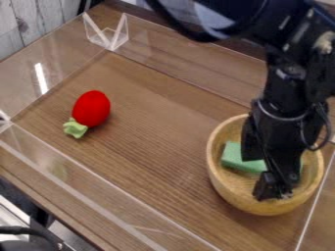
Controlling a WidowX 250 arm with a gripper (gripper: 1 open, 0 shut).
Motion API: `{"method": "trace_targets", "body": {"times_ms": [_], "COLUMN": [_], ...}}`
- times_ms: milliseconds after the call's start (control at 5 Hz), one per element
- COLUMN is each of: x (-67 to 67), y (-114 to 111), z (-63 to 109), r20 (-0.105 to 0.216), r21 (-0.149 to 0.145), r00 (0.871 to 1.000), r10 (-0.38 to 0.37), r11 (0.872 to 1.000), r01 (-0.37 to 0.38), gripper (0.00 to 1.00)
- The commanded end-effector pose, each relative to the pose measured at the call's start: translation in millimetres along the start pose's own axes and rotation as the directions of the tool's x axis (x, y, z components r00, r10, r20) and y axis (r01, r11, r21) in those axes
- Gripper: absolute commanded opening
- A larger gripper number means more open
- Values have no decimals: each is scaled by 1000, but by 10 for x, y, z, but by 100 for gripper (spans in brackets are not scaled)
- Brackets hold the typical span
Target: Remove the green stick from the brown bowl and put it on the table
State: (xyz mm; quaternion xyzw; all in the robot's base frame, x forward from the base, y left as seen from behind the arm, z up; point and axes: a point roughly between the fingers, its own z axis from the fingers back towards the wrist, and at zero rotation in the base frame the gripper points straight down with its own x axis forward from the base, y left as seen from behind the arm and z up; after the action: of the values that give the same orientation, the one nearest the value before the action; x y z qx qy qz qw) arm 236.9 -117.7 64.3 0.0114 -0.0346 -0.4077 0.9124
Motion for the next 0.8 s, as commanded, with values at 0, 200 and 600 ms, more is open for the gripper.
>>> {"method": "trace_targets", "body": {"times_ms": [0,200,600], "x": [82,76,109], "y": [-32,14,111], "z": [46,-45,-151], "r20": [45,42,39], "r21": [31,32,34], "r00": [997,997,997], "r10": [59,62,66], "r11": [998,997,997], "r01": [-60,-63,-67], "gripper": [100,100,100]}}
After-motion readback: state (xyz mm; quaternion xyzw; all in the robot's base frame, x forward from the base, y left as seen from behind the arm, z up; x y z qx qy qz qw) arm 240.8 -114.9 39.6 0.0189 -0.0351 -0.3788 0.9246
